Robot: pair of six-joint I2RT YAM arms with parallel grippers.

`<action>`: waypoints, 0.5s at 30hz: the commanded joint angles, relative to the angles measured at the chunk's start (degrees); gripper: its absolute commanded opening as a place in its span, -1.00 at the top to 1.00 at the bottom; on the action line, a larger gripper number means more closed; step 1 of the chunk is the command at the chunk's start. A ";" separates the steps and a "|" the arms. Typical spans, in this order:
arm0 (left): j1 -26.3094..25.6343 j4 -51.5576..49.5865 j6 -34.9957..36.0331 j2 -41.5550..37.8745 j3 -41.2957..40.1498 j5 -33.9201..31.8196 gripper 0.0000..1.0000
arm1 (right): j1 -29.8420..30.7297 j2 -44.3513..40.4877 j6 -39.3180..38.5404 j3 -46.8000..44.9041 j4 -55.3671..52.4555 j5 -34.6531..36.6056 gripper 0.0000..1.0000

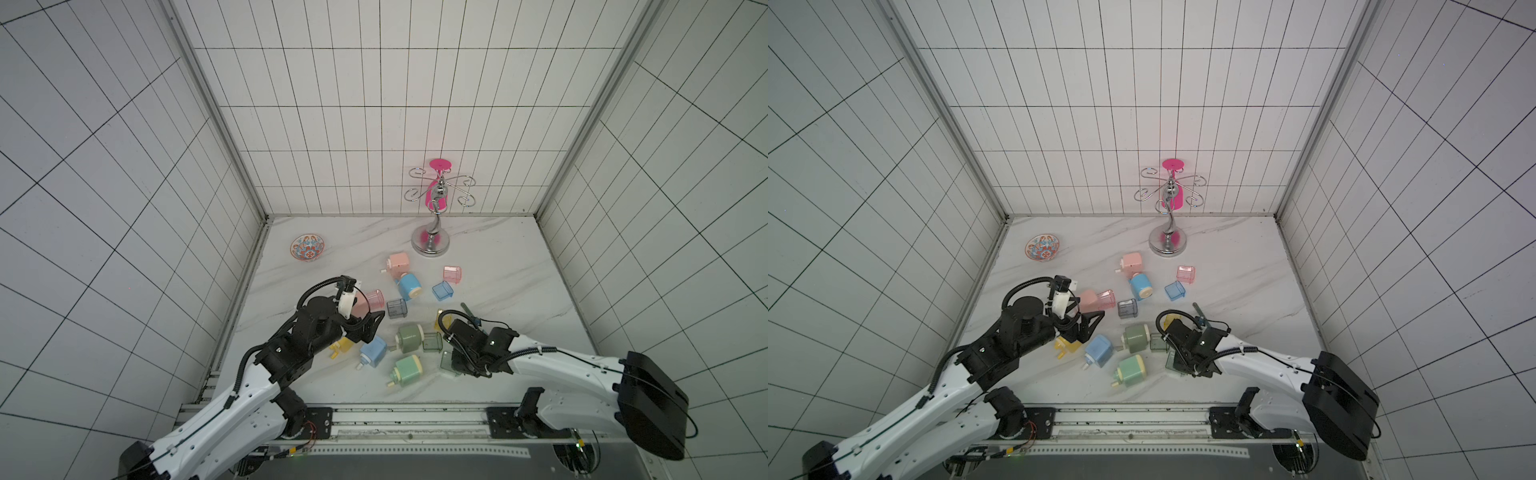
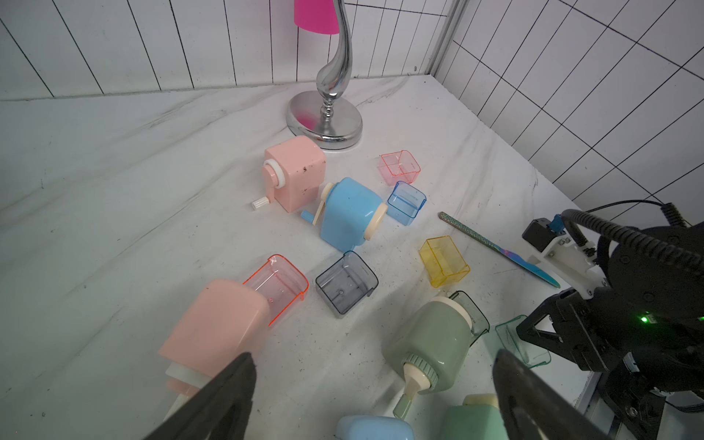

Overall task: Put the tray back into the pencil sharpener
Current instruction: Adjust the container at the center of the board.

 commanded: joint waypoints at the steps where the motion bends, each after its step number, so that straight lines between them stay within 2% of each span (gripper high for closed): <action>1: -1.09 0.29 2.20 -1.26 0.01 2.82 -0.95 | 0.47 0.99 0.18 0.10 -0.43 0.70 0.84; 5: -6.86 1.74 3.57 -0.42 -0.40 2.98 -0.95 | 0.44 0.51 -1.24 0.24 -1.38 0.83 0.89; 10: -18.27 -0.86 3.92 2.74 1.43 -4.95 -0.95 | 0.54 -0.56 -6.14 1.32 -6.08 1.69 0.93; 15: -27.25 -5.96 0.71 5.31 4.11 -12.47 -0.95 | 1.55 -0.42 -11.96 2.45 -9.84 1.69 0.97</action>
